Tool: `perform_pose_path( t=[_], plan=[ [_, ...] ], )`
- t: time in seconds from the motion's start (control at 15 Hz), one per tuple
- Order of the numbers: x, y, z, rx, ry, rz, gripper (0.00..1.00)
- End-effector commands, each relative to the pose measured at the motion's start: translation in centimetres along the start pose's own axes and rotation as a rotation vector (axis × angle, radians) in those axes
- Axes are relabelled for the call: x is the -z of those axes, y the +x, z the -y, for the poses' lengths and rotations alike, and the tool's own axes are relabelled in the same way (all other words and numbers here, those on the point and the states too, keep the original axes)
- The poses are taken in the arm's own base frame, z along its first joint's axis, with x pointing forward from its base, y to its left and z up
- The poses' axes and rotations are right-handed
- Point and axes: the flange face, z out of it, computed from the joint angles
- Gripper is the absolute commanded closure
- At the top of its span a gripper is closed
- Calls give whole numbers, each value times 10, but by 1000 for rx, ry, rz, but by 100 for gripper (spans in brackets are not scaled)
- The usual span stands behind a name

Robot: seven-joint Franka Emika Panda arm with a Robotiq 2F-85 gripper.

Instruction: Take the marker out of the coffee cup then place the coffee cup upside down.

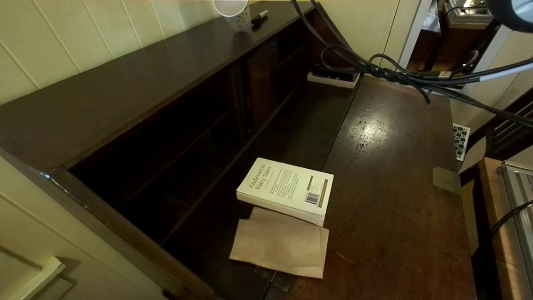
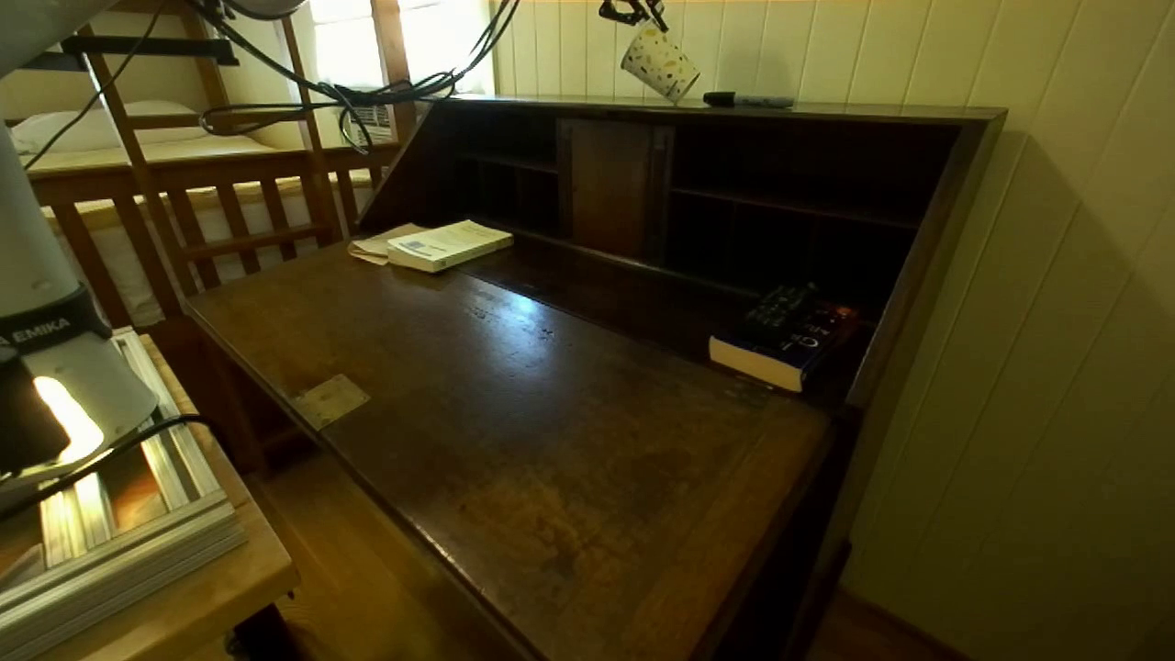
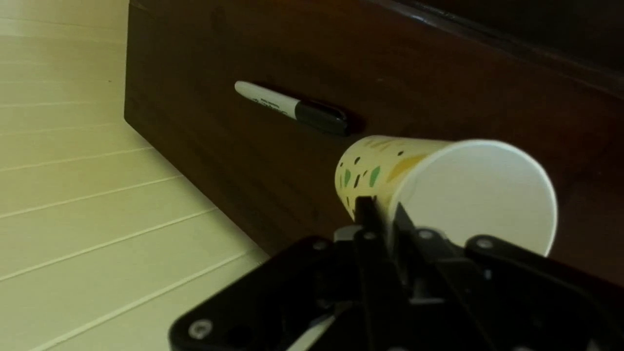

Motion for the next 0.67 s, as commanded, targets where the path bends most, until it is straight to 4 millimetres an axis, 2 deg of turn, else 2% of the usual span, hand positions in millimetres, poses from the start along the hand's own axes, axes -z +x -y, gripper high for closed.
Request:
perform_pose_path(
  t=[0.0,0.47,0.6],
  plan=[
    [-6,4,5,26,-21,2,60],
    [-10,7,10,19,-3,-9,12],
    [-8,7,10,9,12,-20,1]
  ],
)
